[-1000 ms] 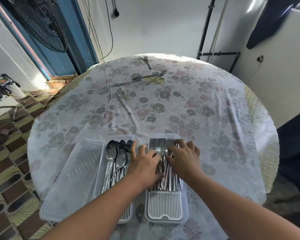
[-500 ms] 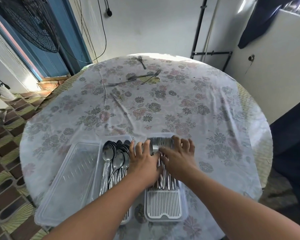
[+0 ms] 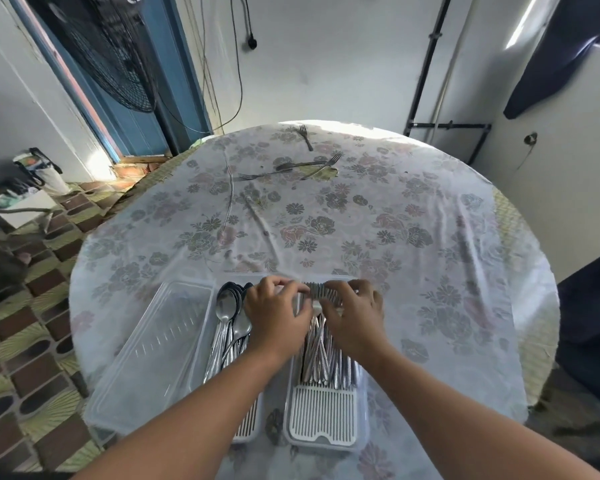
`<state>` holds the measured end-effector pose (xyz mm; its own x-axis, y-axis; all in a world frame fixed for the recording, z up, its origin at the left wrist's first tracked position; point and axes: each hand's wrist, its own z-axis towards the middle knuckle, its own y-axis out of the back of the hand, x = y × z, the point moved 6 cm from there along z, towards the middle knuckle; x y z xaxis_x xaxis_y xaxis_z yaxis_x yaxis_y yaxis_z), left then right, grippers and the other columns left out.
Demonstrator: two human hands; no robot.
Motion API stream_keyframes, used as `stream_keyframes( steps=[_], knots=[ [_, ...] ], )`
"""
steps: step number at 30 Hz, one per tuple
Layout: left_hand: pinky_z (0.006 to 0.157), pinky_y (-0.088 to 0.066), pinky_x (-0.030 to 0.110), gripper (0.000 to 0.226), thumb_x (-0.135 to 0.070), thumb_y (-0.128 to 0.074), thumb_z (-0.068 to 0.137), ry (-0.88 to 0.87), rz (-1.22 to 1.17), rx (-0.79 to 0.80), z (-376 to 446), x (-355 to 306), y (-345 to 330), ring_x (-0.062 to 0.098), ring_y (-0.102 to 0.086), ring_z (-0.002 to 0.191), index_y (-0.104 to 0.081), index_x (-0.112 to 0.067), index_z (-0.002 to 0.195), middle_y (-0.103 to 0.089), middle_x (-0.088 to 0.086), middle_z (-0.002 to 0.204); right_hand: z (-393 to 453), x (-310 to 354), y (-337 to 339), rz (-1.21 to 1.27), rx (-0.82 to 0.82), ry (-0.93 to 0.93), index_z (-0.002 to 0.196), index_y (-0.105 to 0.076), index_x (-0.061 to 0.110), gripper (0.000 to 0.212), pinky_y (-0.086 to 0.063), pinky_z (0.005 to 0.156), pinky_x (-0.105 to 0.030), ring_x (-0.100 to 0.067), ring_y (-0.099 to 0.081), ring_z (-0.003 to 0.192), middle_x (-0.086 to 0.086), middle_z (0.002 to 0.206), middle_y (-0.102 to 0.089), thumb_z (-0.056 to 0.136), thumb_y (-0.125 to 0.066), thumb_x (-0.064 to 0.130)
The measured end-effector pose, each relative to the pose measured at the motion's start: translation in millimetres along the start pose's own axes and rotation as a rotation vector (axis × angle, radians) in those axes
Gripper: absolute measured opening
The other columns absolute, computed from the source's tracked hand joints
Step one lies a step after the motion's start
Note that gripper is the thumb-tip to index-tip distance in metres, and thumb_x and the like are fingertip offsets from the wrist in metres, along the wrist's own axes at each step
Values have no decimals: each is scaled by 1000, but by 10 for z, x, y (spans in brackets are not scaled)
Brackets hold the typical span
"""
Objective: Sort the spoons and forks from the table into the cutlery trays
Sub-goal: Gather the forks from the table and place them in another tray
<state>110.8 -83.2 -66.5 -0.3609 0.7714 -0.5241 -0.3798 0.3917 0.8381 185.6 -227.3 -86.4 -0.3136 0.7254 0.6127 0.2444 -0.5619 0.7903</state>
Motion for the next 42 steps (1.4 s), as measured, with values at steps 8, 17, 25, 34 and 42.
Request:
stream_keyframes(
  steps=[8, 17, 25, 34, 42],
  knots=[
    [67, -45, 20, 5, -22, -65, 95, 175, -349, -94, -49, 147, 468, 5, -62, 78, -70, -23, 93, -68, -9, 84, -113, 389, -26, 508, -18, 74, 122, -68, 29, 24, -46, 103, -35, -17, -54, 111, 1, 114, -52, 99, -62, 36],
    [70, -47, 26, 6, -25, -64, 95, 269, -384, -196, -15, 1001, 1289, 11, -64, 81, -68, -23, 92, -66, -13, 82, -200, 1434, -443, 750, 66, 43, 121, -64, 20, 22, -59, 69, -35, -5, -68, 71, 4, 90, -70, 103, -60, 33],
    [72, -49, 29, 11, -33, -62, 97, 207, -371, -109, 216, 2190, 2185, 15, -63, 85, -67, -24, 98, -66, -9, 88, -239, 2671, -1396, 891, -68, -145, 107, -64, 27, 14, -52, 74, -39, -15, -64, 78, 5, 91, -66, 99, -60, 39],
    [60, -42, 18, 15, -37, -59, 99, 83, -309, 14, 782, 2776, 2497, 6, -58, 77, -65, -24, 107, -62, -9, 88, 12, 3175, -1940, 910, -143, -209, 108, -62, 30, 13, -49, 78, -29, -17, -68, 95, 5, 103, -68, 100, -60, 40],
    [58, -43, 25, 28, -38, -58, 100, 15, -300, 145, 1651, 2814, 2254, 7, -58, 71, -63, -23, 124, -62, -6, 84, 824, 3074, -1988, 886, -286, -272, 110, -63, 29, 17, -52, 77, -29, -16, -70, 92, 4, 102, -71, 100, -61, 42]
  ],
)
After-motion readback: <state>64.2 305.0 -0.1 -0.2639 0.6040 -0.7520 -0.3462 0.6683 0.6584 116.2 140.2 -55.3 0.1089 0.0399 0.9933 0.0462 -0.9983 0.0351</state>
